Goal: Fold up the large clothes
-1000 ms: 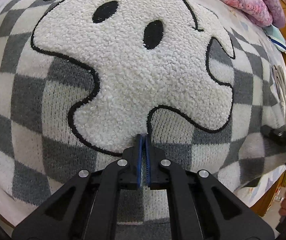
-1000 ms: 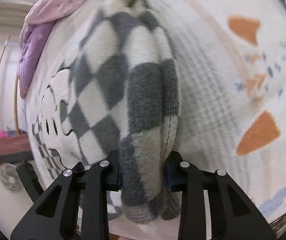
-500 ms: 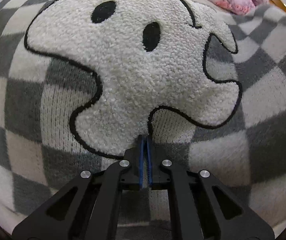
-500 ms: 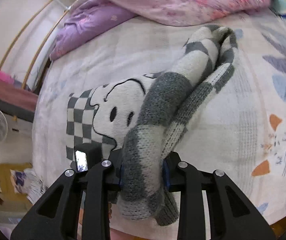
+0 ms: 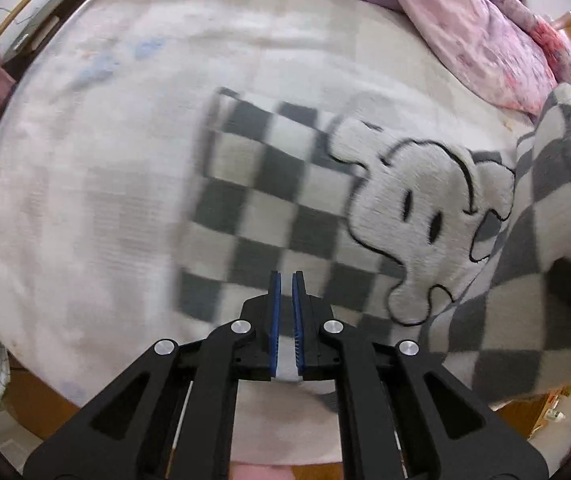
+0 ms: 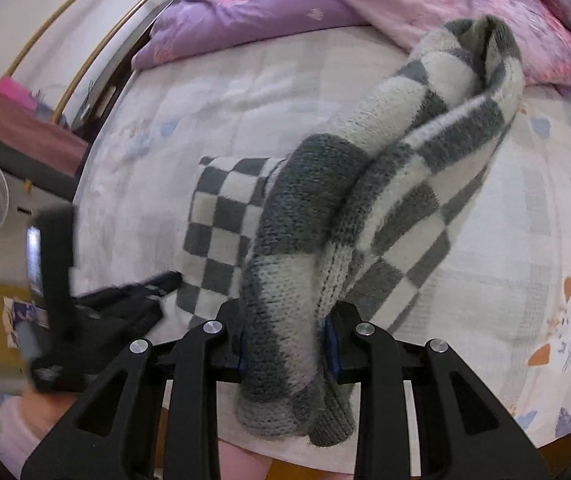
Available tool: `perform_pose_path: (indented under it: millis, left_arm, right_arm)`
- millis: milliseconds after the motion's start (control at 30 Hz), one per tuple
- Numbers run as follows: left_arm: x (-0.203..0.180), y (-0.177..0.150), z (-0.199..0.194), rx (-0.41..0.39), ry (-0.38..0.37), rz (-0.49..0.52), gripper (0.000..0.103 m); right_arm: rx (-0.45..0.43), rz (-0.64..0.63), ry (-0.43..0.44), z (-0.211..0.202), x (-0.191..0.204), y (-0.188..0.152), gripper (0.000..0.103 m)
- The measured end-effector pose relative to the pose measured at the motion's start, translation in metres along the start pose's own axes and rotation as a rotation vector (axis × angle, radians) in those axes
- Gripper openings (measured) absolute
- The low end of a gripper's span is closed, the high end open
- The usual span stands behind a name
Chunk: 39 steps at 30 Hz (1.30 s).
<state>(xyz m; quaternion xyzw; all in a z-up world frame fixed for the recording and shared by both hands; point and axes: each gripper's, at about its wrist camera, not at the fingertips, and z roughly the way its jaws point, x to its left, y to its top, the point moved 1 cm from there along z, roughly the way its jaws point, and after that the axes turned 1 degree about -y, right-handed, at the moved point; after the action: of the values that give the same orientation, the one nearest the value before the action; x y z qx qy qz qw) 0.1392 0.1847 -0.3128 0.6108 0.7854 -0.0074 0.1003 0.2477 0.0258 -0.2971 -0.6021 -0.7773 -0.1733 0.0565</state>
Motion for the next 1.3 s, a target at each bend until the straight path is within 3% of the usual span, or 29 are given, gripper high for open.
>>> perform_pose_path:
  millis: [200, 400, 767, 1067, 1200, 1300]
  left_arm:
    - [0.049, 0.009, -0.046, -0.032, 0.016, -0.008, 0.006]
    - [0.077, 0.011, -0.051, -0.032, 0.032, -0.026, 0.01]
    - [0.137, 0.011, -0.019, 0.032, 0.042, -0.111, 0.011]
    - [0.188, 0.011, 0.016, 0.081, 0.078, -0.196, 0.012]
    - [0.201, 0.01, 0.027, 0.098, 0.107, -0.211, 0.027]
    - [0.21, 0.009, 0.022, 0.091, 0.124, -0.235, 0.033]
  right_arm:
    - [0.036, -0.044, 0.003, 0.026, 0.049, 0.008, 0.026]
    - [0.083, -0.114, 0.014, 0.054, 0.094, 0.008, 0.027]
    - [0.224, -0.129, 0.043, 0.141, 0.149, 0.005, 0.027]
    - [0.367, -0.12, 0.089, 0.211, 0.168, -0.021, 0.028]
    - [0.398, -0.046, 0.137, 0.223, 0.165, -0.022, 0.04]
    - [0.437, 0.051, 0.234, 0.22, 0.157, -0.021, 0.054]
